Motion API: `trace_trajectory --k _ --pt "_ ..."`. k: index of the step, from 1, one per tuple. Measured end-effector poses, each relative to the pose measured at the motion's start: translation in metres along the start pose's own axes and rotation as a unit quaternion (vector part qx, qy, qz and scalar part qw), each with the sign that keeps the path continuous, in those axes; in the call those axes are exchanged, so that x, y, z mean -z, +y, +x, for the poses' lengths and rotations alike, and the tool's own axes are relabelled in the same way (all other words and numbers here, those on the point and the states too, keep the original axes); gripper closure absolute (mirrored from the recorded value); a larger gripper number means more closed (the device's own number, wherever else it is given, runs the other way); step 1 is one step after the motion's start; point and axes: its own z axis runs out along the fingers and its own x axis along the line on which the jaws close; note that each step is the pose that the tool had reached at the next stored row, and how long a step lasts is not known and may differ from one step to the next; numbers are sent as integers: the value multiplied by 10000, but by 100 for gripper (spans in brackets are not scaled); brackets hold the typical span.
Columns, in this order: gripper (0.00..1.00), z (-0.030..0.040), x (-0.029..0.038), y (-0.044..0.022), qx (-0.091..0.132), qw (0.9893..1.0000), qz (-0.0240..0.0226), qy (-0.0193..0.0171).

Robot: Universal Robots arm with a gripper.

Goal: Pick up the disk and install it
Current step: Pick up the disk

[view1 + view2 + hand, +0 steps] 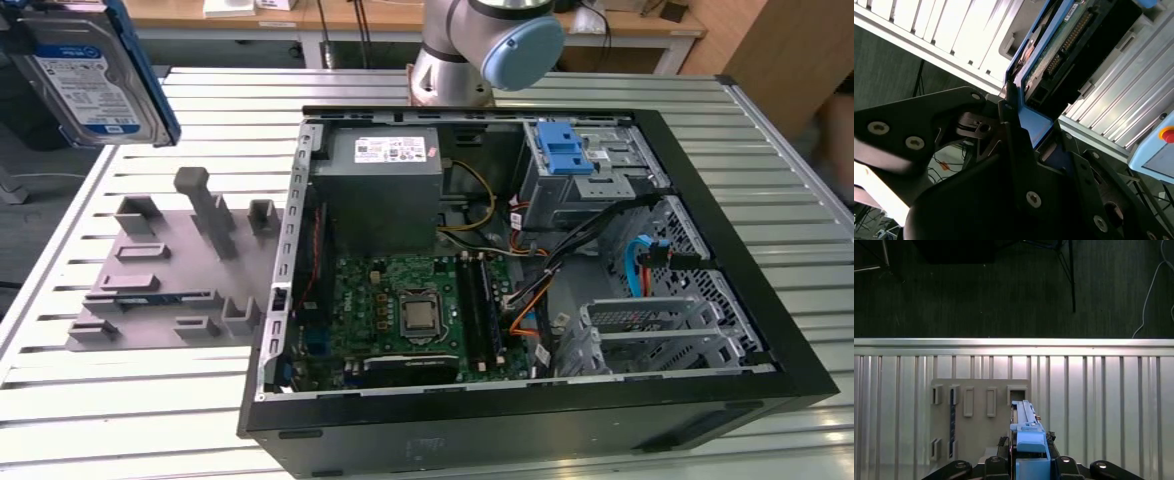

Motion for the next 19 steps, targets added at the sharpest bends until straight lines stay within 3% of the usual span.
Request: trace_trajectory --k 19 --pt "64 -16 210 5 0 10000 0 3"
